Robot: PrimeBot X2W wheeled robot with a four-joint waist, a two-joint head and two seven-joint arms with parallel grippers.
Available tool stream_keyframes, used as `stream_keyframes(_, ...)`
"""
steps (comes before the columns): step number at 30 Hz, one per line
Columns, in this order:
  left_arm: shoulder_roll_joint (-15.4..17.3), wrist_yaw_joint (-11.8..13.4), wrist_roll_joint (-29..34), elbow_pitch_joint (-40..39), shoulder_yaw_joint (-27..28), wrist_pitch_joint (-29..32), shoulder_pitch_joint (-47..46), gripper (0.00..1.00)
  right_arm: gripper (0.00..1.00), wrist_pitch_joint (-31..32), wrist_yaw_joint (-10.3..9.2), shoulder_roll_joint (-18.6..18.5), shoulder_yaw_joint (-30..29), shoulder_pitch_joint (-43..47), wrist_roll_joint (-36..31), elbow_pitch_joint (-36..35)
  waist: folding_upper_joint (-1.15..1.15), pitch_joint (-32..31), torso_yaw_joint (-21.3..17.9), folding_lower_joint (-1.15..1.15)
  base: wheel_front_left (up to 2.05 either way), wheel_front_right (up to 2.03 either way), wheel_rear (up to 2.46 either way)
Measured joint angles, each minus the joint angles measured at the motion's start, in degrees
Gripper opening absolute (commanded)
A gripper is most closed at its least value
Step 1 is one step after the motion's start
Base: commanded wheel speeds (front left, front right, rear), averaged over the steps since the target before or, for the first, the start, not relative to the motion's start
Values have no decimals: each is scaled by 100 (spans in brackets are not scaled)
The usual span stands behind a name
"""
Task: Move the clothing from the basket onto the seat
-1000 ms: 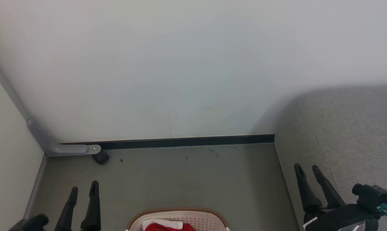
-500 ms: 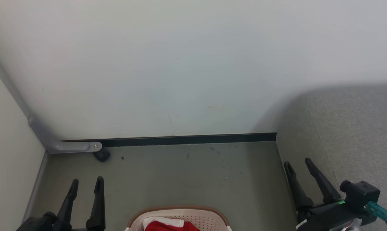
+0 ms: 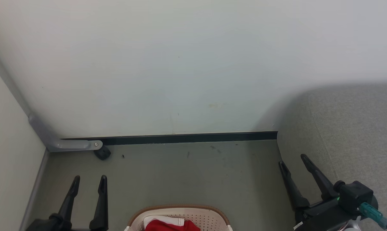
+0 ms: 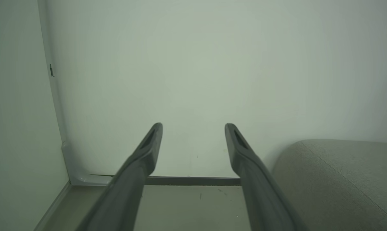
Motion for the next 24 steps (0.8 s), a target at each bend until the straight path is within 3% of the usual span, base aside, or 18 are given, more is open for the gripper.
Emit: stream_keyframes(24, -134, -102, -1, 48, 158, 0, 94, 100, 100, -5, -158, 156, -296, 56, 49, 126, 0, 74, -8, 0, 0, 0, 0)
